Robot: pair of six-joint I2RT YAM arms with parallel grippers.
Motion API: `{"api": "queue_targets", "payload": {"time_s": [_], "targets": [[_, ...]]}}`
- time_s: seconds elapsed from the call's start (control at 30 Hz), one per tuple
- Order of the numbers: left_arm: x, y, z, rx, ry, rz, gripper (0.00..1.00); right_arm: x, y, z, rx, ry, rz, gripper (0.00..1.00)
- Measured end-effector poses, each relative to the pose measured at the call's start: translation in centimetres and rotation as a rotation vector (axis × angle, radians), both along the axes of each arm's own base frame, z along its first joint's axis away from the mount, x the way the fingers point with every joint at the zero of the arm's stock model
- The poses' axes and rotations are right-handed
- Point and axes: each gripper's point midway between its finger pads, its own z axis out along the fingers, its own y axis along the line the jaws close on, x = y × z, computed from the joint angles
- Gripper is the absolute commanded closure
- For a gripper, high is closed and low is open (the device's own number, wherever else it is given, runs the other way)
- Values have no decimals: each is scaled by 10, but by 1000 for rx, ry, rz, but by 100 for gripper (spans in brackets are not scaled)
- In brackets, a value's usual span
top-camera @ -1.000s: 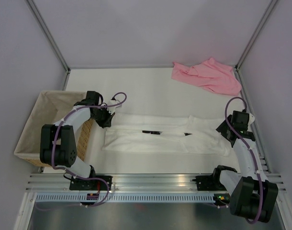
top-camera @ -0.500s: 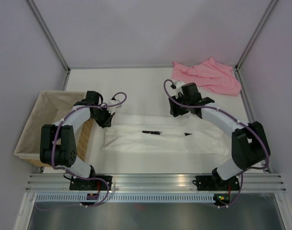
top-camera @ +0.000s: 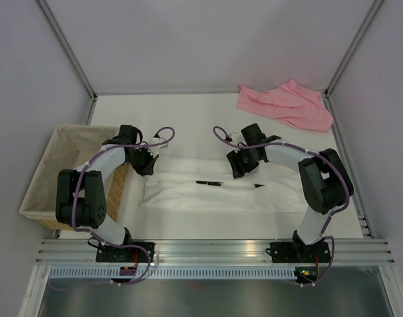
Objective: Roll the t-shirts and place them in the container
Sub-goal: Fold the tshirt
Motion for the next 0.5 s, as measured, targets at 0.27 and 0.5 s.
{"api": "queue_targets", "payload": {"time_s": [0.27, 0.5], "targets": [[1, 1, 1, 4, -4, 2, 94, -16, -3, 0, 16, 18, 4, 48], [2, 1, 1, 6, -5, 3, 95, -25, -7, 6, 19, 16, -14, 50]]}}
